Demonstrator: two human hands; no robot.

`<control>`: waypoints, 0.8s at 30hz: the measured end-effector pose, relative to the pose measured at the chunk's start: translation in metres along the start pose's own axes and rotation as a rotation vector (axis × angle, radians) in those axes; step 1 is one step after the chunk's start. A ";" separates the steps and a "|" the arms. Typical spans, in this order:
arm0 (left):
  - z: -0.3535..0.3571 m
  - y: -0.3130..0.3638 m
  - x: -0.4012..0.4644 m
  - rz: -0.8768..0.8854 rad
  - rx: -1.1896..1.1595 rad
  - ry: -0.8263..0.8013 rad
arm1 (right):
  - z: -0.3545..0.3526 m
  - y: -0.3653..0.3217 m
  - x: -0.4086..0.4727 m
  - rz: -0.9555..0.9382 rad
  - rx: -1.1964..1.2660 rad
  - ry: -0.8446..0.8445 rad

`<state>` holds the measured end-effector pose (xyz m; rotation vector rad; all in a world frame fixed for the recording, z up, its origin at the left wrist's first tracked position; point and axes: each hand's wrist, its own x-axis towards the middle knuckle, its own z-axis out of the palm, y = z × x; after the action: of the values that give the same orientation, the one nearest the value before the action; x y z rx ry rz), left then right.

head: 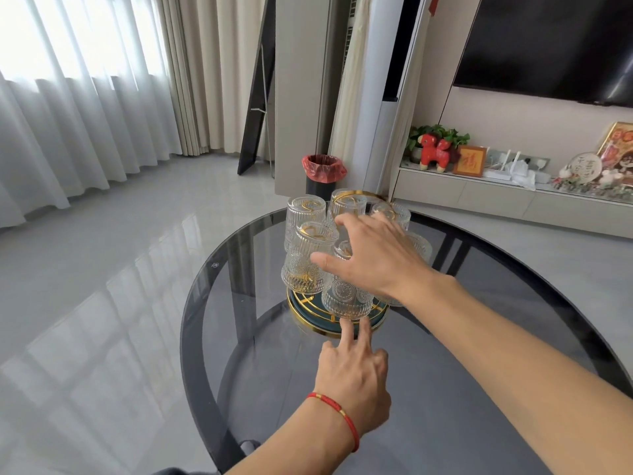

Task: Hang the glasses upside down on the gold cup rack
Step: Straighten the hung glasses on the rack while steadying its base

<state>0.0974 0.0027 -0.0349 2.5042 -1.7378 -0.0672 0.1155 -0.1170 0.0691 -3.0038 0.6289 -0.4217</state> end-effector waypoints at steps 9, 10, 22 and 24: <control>-0.002 0.000 0.001 -0.003 -0.006 -0.008 | 0.010 -0.016 0.012 0.068 0.165 0.183; -0.002 0.000 0.001 -0.003 -0.004 -0.003 | 0.011 -0.019 0.012 0.068 0.157 0.206; -0.002 0.003 0.001 -0.010 0.000 0.037 | 0.012 -0.036 0.014 0.043 0.169 0.247; -0.002 0.003 0.001 -0.011 0.002 0.038 | 0.012 -0.035 0.014 0.032 0.180 0.232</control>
<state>0.0953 0.0011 -0.0321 2.4994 -1.7108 -0.0180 0.1442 -0.0906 0.0645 -2.7931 0.6156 -0.7876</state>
